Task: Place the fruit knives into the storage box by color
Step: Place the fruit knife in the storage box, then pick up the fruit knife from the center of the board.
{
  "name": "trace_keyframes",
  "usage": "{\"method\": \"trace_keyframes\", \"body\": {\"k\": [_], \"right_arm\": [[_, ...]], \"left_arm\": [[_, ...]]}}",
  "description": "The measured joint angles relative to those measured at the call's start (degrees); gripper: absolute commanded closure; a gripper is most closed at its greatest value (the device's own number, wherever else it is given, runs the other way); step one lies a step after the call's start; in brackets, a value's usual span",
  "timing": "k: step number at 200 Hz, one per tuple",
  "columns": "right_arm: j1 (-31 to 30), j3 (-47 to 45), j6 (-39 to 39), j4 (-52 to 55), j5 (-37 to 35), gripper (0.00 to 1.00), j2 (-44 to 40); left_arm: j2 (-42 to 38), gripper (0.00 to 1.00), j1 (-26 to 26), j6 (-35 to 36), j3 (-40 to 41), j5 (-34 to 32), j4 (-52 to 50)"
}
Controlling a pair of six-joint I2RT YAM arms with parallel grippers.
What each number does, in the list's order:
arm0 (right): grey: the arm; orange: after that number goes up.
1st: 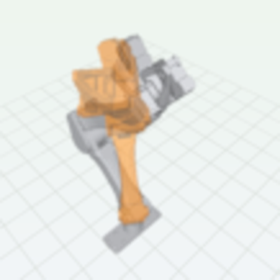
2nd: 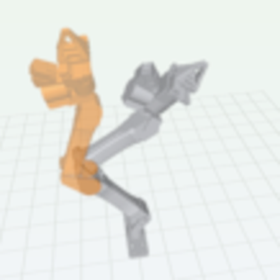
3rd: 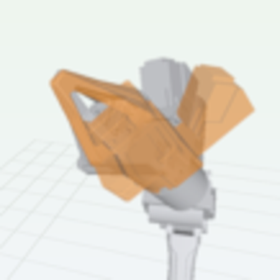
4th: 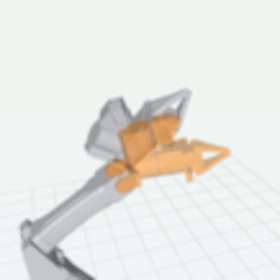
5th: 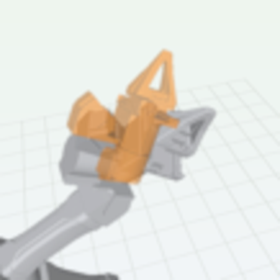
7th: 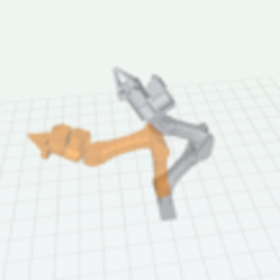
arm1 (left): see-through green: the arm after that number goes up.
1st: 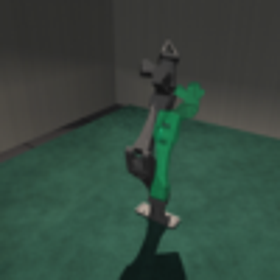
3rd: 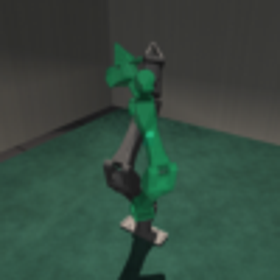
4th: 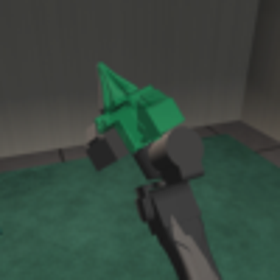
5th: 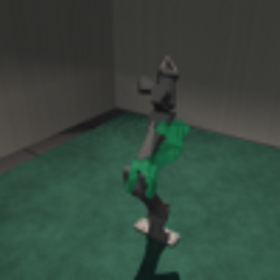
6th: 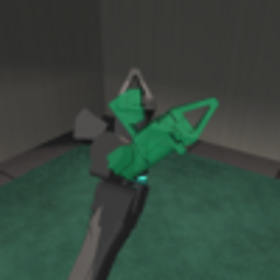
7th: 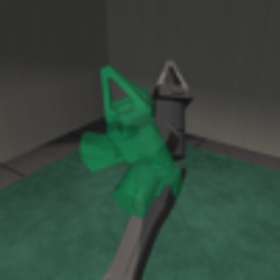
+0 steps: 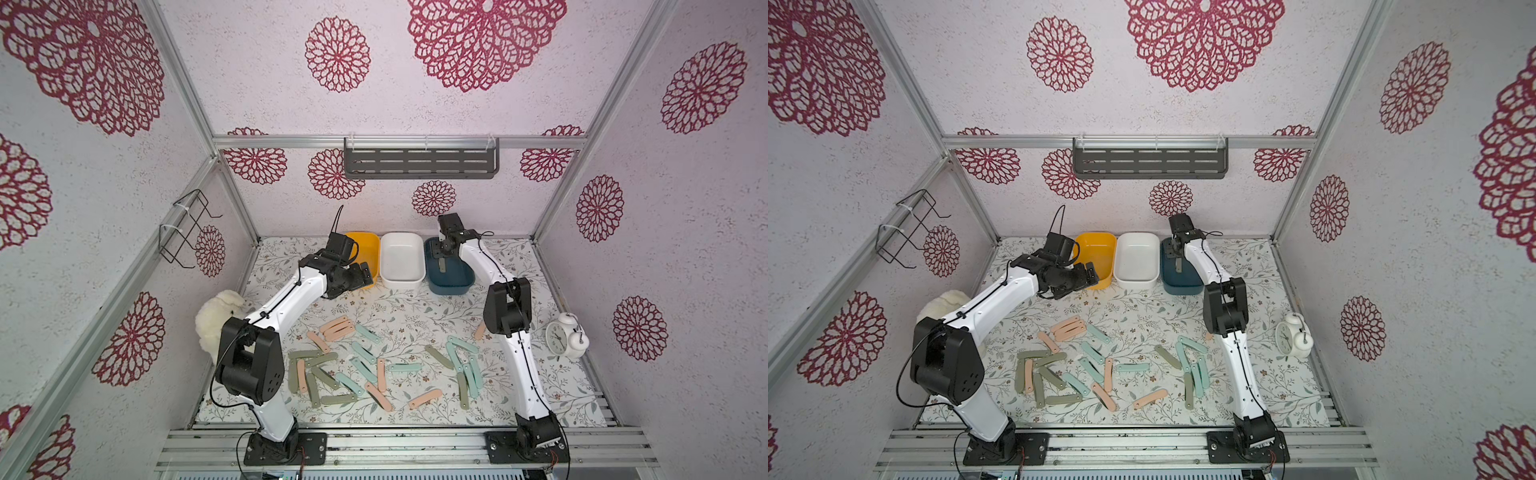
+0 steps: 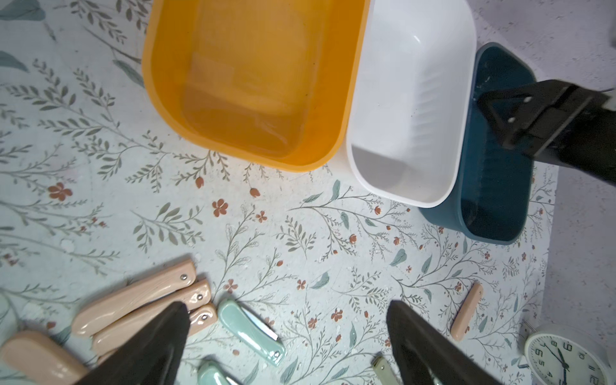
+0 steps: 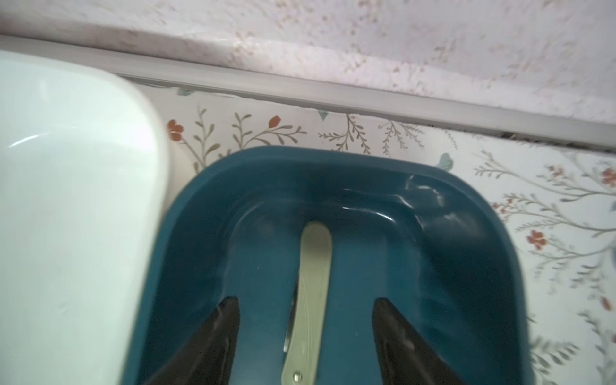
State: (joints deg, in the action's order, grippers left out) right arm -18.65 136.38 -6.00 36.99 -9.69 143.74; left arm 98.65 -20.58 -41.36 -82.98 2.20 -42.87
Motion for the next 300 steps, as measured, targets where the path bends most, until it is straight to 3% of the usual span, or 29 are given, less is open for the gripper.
{"method": "trace_keyframes", "body": {"k": [65, 87, 98, 146, 204, 300], "right_arm": [[-5.84, -32.37, -0.35, -11.26, -0.31, 0.20, -29.94], [-6.62, -45.29, -1.86, -15.82, 0.15, 0.09, -39.17], [-7.15, -51.89, -2.47, -17.49, 0.96, 0.01, -43.21], [-9.64, -76.30, -5.05, -23.65, 6.43, 0.01, -56.00], [-10.38, -82.40, -6.27, -27.96, 11.23, 0.01, -56.43], [-10.40, -82.40, -6.71, -31.47, 13.49, 0.01, -54.45]], "left_arm": [[-5.62, 0.03, -3.04, -5.29, 7.08, -3.37, -4.26], [-6.71, 0.00, -4.33, -8.20, 7.67, -5.07, -6.47], [-7.10, 0.02, -5.05, -9.55, 7.91, -5.77, -7.39], [-6.84, 0.13, -8.57, -13.68, 10.27, -5.60, -9.40], [0.94, 0.27, -9.27, -15.52, 9.68, -4.22, -9.09], [9.60, 0.33, -9.40, -14.08, 7.48, -3.04, -7.13]]}}
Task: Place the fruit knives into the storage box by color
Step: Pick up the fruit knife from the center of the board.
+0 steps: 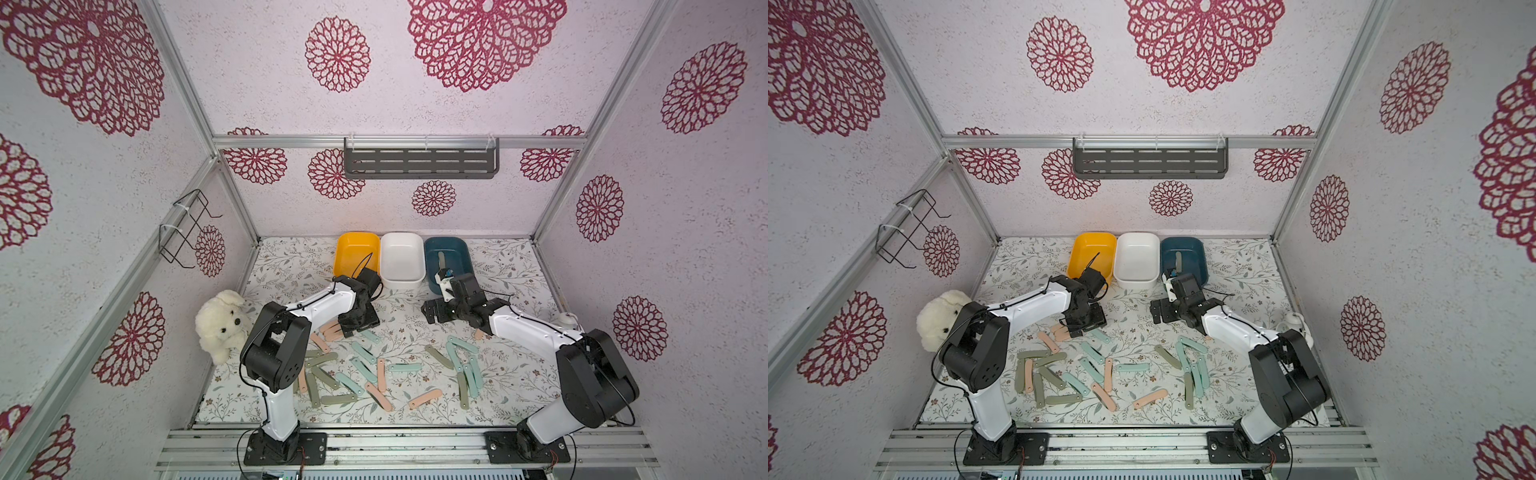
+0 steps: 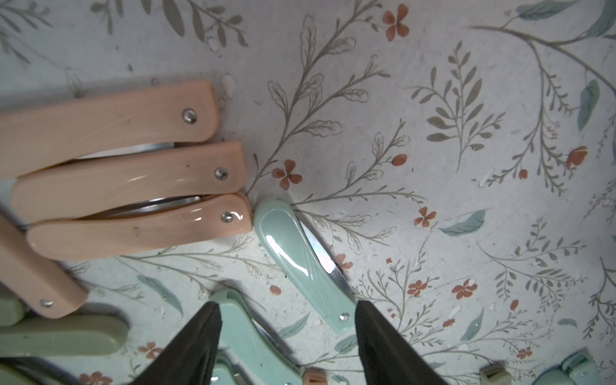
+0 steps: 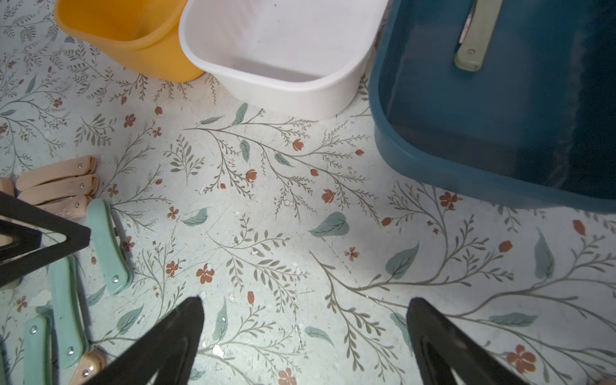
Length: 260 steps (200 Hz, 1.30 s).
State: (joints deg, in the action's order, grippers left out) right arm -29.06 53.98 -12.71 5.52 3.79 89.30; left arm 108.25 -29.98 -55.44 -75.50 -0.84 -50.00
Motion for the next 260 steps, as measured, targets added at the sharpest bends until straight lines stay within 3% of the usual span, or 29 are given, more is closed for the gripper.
{"method": "trace_keyframes", "body": {"k": [117, 195, 228, 260], "right_arm": [[0.00, 2.73, -0.04, -0.57, 1.01, 0.01, 4.87], [-0.04, 4.31, -0.02, -0.76, 1.09, 0.01, 7.17], [-0.04, 4.33, -0.02, -0.76, 1.11, 0.01, 7.41], [-0.04, 4.33, -0.02, -0.72, 1.05, 0.01, 7.41]], "left_arm": [[5.29, 0.59, -0.52, 3.28, -1.16, -0.96, 2.08], [4.74, 0.64, -2.03, 6.08, -0.79, -5.27, -0.48], [4.63, 0.63, -2.03, 6.82, -0.76, -5.68, -0.44], [4.63, 0.50, -2.03, 7.58, -0.79, -5.22, -0.24]]}}
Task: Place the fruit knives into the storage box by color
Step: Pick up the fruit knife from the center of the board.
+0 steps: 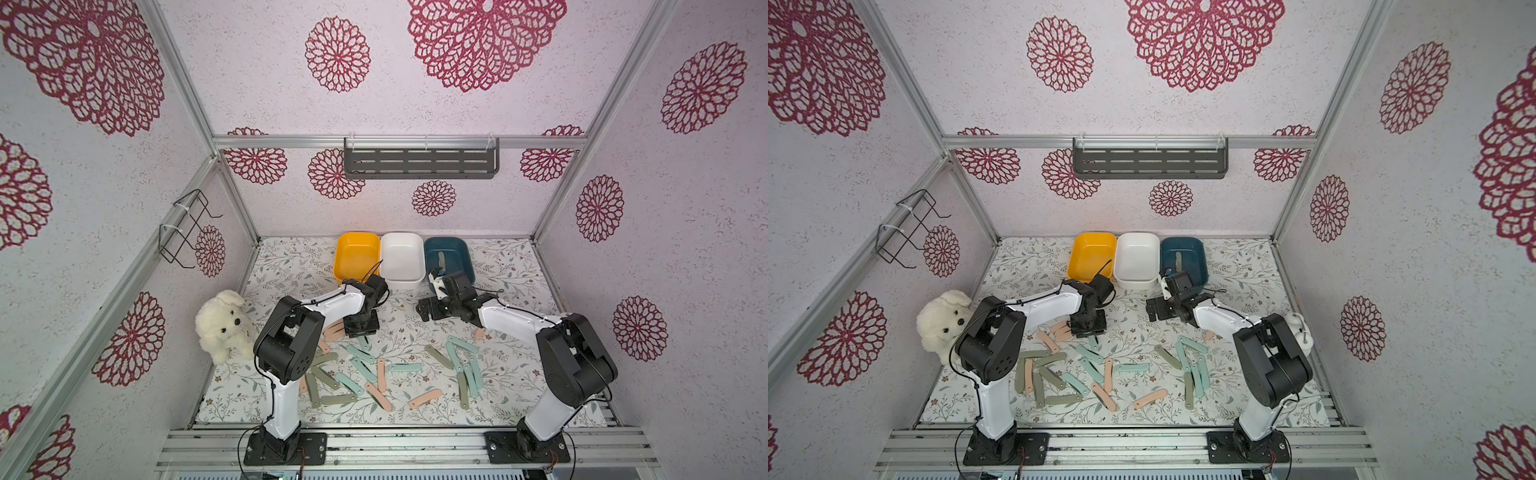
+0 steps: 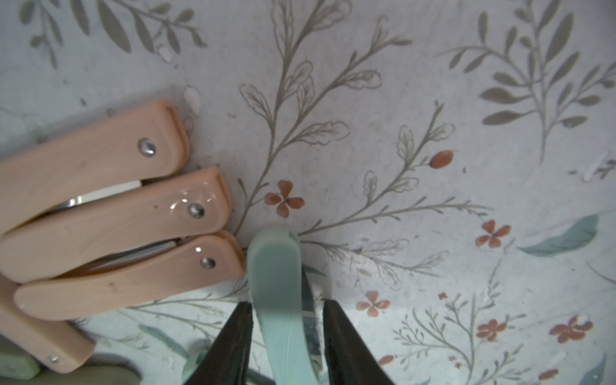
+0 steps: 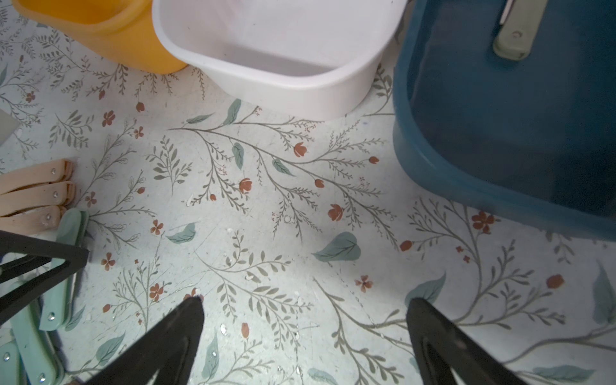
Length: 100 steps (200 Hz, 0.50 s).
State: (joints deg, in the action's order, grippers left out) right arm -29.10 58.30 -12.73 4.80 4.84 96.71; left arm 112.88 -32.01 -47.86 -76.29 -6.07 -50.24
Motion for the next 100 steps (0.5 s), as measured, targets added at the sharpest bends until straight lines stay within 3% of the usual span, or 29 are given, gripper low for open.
{"method": "trace_keyframes", "body": {"k": [47, 100], "right_arm": [[0.00, 0.42, 0.04, 1.97, -0.55, 0.01, -0.15], [0.90, 6.82, 0.26, 7.82, -3.82, 0.01, -4.57]], "left_arm": [[-1.62, 0.34, -0.24, 0.72, 1.22, 2.19, -1.68], [-5.62, 0.29, -0.48, 1.79, 0.63, 3.02, -7.26]]}}
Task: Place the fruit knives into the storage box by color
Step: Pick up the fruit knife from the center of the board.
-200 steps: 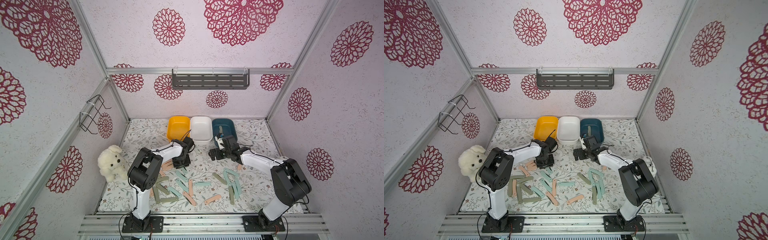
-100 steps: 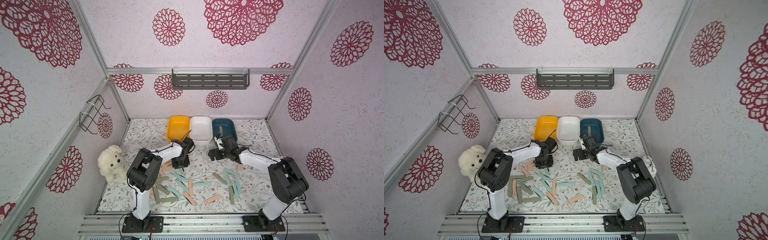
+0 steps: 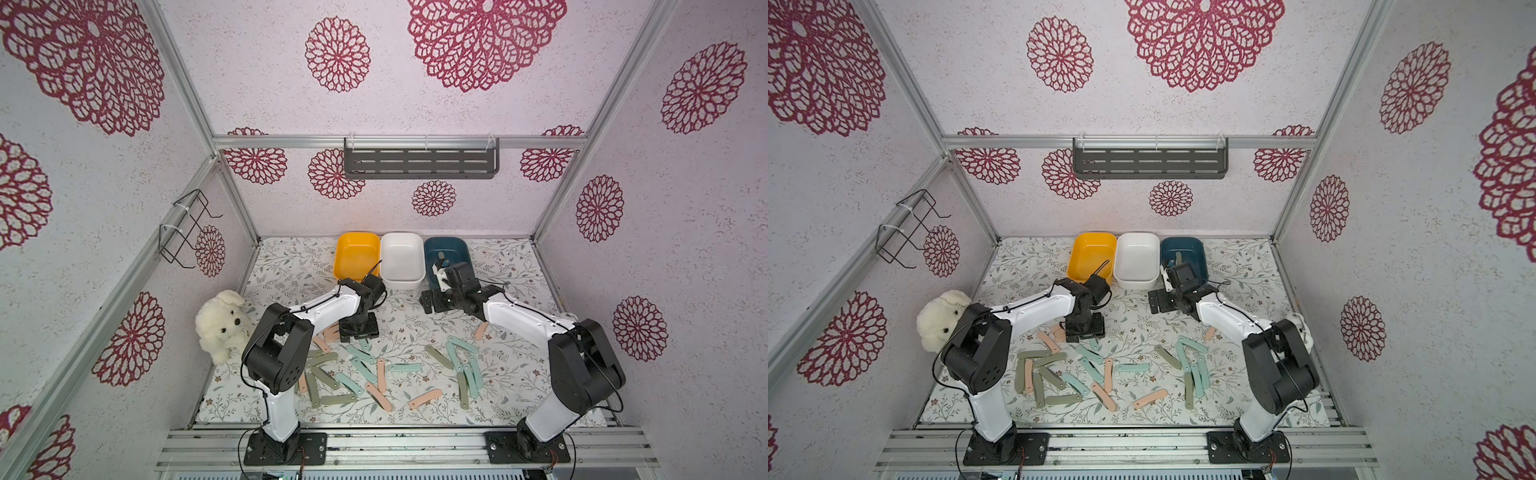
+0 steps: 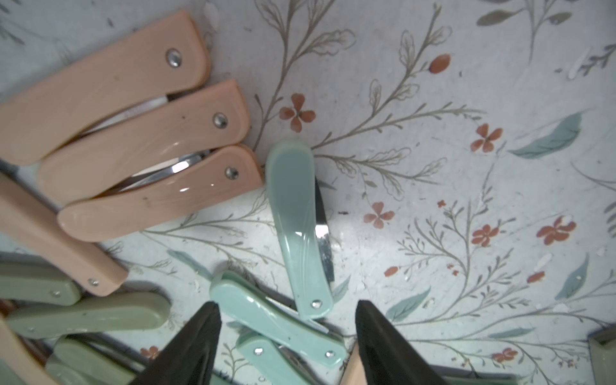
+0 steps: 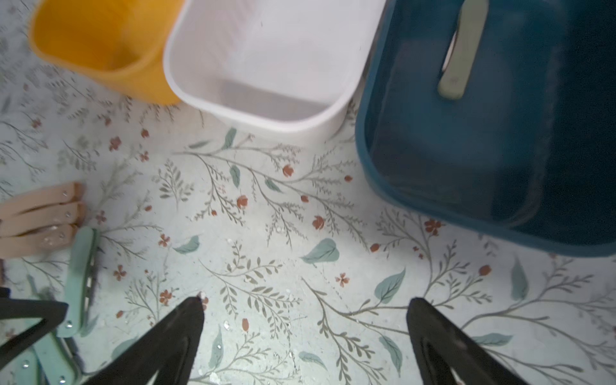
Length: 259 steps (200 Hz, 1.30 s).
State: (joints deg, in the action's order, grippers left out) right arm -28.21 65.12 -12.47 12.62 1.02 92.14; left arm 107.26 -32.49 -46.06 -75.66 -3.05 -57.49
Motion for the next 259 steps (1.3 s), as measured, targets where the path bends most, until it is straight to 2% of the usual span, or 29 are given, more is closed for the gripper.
{"method": "trace_keyframes", "body": {"k": [31, 68, 150, 205, 259], "right_arm": [[0.98, 3.82, -0.04, -0.24, -1.03, 0.01, -3.96], [1.46, 4.48, -0.15, -0.37, -0.87, 0.01, -3.06], [1.44, -0.39, -0.28, -0.92, 1.84, 0.01, -0.61], [1.44, -0.87, -0.76, -2.80, 3.93, 0.01, 0.11], [1.44, -0.90, -0.87, -3.67, 4.81, 0.01, 0.85]], "left_arm": [[0.17, 0.28, 0.02, 0.61, -4.52, 0.22, -3.50], [1.97, 0.27, 0.28, 0.20, -8.66, 2.14, -4.98], [2.86, 0.30, 0.28, -1.09, -4.74, 6.49, -5.81], [5.70, 0.31, 0.72, -0.87, -4.90, 4.55, -5.51], [9.57, 0.38, 2.14, -1.07, -6.12, 2.45, -2.78]]}}
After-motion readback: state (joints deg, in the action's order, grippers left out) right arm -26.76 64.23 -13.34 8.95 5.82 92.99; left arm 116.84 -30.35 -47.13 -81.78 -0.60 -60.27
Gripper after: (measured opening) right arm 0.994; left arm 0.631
